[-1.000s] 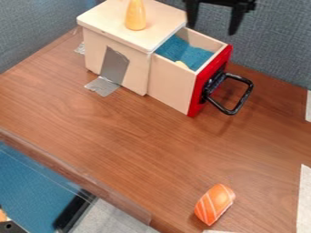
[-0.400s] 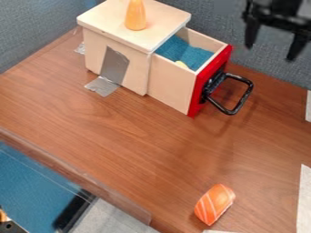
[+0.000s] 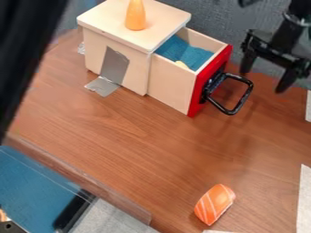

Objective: Close the drawer

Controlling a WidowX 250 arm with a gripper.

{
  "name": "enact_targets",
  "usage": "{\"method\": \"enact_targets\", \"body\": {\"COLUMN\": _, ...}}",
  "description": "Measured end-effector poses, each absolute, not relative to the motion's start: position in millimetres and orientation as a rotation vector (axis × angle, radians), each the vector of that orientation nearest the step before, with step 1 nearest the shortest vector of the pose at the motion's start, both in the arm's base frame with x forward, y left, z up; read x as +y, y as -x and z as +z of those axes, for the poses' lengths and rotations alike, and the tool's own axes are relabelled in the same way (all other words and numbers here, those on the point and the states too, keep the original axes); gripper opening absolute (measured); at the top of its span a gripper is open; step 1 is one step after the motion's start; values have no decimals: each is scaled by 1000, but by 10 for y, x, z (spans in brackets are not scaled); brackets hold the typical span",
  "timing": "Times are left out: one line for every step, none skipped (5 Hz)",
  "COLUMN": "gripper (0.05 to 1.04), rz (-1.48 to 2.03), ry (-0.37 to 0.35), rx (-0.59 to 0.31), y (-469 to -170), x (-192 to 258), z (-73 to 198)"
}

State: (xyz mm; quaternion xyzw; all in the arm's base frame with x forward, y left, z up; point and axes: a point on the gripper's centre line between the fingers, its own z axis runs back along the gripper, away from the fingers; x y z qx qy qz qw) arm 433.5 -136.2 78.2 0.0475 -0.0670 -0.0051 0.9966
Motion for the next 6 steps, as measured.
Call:
{"method": "enact_targets", "body": {"gripper": 999, "rz": -42, "ry": -167, "rx": -90, "y": -4319, "x": -1372, "z": 619}}
{"method": "enact_targets", "body": {"gripper": 999, "rz": -47, "ry": -239, "rx": -58, "y": -4316, "x": -1283, "z": 518}}
{"method": "enact_targets", "body": {"gripper": 999, "rz": -38, "ry": -279, "rx": -30, "y": -4318, "x": -1224, "z": 443}}
{"method": "enact_targets", "body": {"gripper": 946, "rz": -24, "ry": -285, "rx": -13, "y": -4315, "x": -1164, "z": 413}}
{"method": "enact_targets", "body": {"gripper": 661, "rz": -17, "ry": -290, "rx": 11, "y": -4301, "x": -1158, "z": 310}}
{"method": "enact_targets", "body": {"gripper": 359, "rz": -5, "ry": -291, "rx": 21, "y": -4292, "x": -1159, "z": 313}}
